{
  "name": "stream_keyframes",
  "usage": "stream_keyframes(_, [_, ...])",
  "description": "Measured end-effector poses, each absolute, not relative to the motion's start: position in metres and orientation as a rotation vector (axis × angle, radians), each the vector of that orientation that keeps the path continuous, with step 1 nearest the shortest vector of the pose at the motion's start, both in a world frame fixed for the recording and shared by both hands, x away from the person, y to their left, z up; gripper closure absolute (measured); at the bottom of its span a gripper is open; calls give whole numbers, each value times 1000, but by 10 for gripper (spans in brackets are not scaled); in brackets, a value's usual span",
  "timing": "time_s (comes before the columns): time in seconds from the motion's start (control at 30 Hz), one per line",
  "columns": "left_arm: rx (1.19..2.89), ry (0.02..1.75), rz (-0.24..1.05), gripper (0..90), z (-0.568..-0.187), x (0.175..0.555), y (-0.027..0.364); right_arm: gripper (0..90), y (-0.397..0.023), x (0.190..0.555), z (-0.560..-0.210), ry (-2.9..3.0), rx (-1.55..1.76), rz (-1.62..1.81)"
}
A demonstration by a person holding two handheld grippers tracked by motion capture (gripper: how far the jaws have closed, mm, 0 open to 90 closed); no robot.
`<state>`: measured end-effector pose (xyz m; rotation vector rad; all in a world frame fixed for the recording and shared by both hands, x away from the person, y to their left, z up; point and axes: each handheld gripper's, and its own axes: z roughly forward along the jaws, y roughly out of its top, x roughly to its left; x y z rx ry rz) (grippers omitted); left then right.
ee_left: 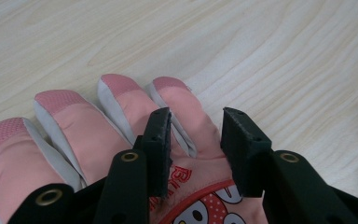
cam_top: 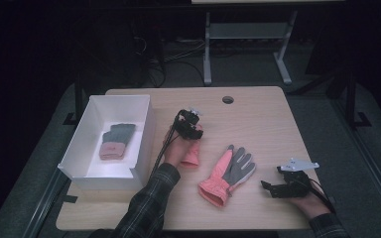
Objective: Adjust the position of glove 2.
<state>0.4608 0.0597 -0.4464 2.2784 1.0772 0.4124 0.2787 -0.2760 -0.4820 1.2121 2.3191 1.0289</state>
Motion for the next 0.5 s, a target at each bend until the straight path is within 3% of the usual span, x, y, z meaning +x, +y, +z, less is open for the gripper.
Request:
stream_keyframes(0.1, [2288,1074,414,661,-450,462,59,147,-276,279,-482,2318,1213,1028])
stream_keyframes(0.27, [2306,1048,410,836,-451,462,58,148,-276,279,-482,2316,1215,1027])
stream_keyframes(0.5, [2272,967,305,887,-437,457,61,150,-276,279,-482,2311,1226,1029])
